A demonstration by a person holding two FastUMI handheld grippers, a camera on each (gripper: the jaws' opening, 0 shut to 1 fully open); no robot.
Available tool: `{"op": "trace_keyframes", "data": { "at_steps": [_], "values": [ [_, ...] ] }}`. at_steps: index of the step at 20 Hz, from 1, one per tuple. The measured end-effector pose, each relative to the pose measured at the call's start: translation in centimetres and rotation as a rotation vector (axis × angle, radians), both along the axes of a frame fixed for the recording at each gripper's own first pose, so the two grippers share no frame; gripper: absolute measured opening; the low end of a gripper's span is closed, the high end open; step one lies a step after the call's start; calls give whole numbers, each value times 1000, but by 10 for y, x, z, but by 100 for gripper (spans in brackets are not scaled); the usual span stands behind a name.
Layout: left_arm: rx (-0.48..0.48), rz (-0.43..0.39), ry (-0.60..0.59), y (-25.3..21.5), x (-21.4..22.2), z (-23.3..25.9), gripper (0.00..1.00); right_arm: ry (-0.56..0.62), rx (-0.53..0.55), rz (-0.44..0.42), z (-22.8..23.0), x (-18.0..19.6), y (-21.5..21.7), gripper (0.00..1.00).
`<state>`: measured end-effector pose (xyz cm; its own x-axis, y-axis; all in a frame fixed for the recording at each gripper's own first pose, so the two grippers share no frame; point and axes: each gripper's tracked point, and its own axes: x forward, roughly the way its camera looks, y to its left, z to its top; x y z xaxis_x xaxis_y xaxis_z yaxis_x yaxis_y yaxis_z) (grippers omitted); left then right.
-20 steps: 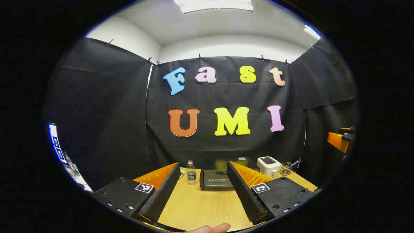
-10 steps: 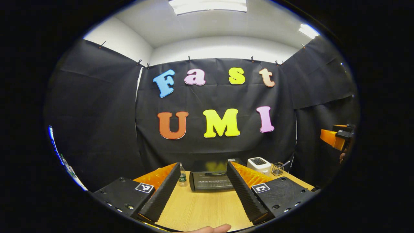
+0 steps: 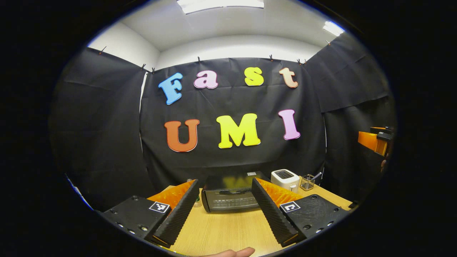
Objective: Open the electric oven with the left hand, put the food in, and close the electric oven.
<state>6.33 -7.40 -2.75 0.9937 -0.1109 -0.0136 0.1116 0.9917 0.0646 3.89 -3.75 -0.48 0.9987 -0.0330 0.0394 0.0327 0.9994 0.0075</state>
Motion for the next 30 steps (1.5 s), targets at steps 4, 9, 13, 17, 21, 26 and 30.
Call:
{"op": "trace_keyframes", "data": {
  "at_steps": [4,9,13,17,21,26,30],
  "values": [
    [39,-18,17,-23,48,-10,96,29,-2,33,-11,22,0,89],
    [-14,-56,123,-53,127,-42,96,72,20,66,-21,48,-5,90],
    [-9,-50,213,-63,192,-82,96,52,8,32,-21,58,-22,89],
    [-4,-41,307,-71,237,-125,97,43,2,23,-24,64,-31,100],
    [-16,-41,381,-74,264,-159,97,50,7,20,-32,68,-38,89],
    [-26,-36,444,-72,284,-190,96,72,11,15,-44,74,-48,100],
    [-28,-18,494,-68,286,-208,98,73,11,8,-47,75,-55,100]
  ]
}}
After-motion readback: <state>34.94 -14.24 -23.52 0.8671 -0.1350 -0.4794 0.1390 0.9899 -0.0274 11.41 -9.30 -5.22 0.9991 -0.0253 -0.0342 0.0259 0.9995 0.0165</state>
